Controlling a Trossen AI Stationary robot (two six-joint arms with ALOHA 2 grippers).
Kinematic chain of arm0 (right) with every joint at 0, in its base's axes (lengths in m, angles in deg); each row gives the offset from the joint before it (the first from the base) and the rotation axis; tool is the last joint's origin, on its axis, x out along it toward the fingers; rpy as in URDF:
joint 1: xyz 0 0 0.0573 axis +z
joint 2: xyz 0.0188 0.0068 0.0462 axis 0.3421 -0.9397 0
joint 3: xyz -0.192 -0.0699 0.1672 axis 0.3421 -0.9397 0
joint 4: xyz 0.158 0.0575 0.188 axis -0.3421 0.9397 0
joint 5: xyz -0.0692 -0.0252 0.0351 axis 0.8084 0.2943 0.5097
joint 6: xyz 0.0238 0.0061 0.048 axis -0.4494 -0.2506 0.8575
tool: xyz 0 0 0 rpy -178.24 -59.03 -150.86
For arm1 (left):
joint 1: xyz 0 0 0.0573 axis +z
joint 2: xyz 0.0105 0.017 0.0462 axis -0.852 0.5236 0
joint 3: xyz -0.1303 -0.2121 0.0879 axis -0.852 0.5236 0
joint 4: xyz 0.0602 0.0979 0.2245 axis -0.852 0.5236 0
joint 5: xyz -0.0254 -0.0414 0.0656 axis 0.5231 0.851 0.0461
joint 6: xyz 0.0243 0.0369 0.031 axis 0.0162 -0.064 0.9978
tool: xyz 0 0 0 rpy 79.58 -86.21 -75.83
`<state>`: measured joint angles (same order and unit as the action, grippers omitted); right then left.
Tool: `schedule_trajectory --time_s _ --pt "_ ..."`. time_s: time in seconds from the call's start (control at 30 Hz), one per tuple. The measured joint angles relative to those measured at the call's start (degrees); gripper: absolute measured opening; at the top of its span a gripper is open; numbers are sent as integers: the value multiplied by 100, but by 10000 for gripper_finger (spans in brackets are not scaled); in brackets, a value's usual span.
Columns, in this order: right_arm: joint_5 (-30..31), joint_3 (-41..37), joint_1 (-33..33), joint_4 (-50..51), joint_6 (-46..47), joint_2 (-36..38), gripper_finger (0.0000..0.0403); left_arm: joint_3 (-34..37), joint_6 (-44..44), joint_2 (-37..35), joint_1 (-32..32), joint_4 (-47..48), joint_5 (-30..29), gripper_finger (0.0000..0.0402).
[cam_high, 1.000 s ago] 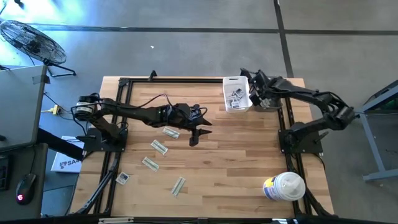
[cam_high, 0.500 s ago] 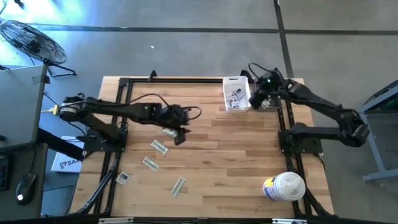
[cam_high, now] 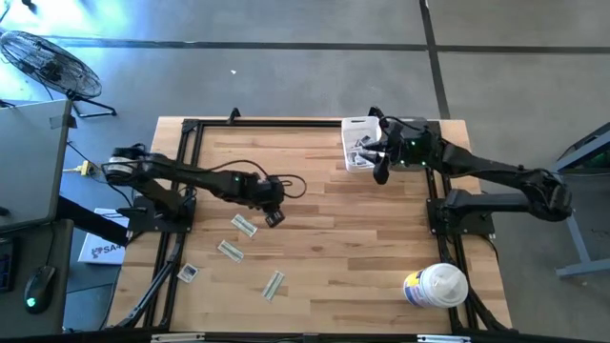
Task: Pick & Place First Aid Supplies
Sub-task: Put the bandage into the gray bin
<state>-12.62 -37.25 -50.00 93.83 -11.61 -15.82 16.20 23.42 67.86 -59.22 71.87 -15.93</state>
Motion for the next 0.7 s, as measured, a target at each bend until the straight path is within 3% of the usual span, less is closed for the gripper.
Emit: schedule_trajectory --time_s 0.27,0.7 --pt "142 0 168 19 -1 109 122 2 533 692 -79 -205 53 141" --pt "96 0 166 36 116 114 122 -27 229 1191 -77 -202 61 61"
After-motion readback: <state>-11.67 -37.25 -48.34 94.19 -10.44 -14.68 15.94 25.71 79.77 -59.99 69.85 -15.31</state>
